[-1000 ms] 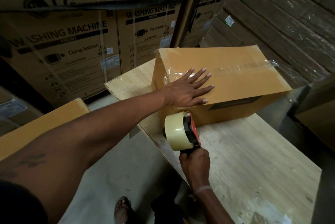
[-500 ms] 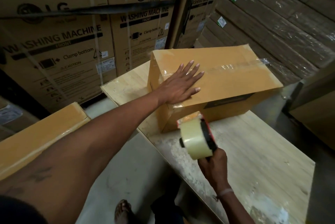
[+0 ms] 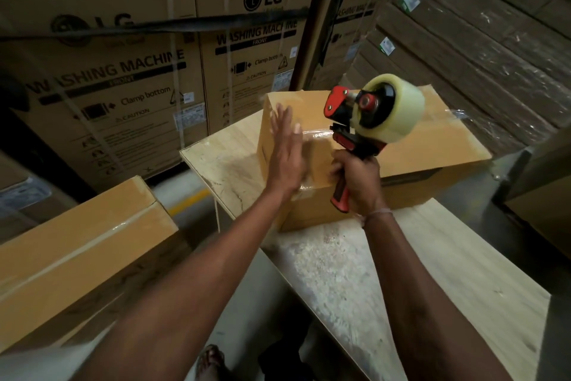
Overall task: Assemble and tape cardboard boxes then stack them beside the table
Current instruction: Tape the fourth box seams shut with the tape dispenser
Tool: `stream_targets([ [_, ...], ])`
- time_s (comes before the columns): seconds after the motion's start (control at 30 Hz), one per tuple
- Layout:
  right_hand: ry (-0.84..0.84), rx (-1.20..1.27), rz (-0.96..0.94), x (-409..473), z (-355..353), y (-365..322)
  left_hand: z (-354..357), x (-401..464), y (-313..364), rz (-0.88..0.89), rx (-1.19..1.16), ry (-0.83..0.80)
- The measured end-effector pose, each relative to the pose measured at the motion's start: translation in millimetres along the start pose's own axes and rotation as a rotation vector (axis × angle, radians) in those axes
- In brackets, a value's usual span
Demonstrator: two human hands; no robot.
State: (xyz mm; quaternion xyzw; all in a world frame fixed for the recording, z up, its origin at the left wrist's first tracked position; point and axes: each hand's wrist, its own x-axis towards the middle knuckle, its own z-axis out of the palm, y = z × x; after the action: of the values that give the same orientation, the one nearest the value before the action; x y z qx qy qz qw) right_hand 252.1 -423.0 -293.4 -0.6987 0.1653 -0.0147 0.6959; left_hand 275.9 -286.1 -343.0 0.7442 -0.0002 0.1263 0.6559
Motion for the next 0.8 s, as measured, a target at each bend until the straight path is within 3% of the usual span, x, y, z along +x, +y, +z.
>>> stream_targets([
  [0.07,-0.009,0.012,0.011,2,3,0,7,-19,-1,-0.024,-0.114,0.010],
  [0.2,-0.011,-0.032,0.013,9,5,3,24,-39,-13,0.133,0.059,0.069],
  [0.37,-0.027,-0.043,0.019,17,7,9,27,-38,-28,0.227,0.030,0.161],
  [0.43,-0.015,-0.022,0.019,18,7,10,28,-39,-37,0.146,-0.068,0.095],
  [0.6,-0.025,-0.020,0.026,15,6,8,13,-30,-117,-0.449,-0.326,-0.132],
  [0.8,-0.021,-0.034,0.014,16,6,8,5,17,-15,-0.296,-0.292,0.036],
])
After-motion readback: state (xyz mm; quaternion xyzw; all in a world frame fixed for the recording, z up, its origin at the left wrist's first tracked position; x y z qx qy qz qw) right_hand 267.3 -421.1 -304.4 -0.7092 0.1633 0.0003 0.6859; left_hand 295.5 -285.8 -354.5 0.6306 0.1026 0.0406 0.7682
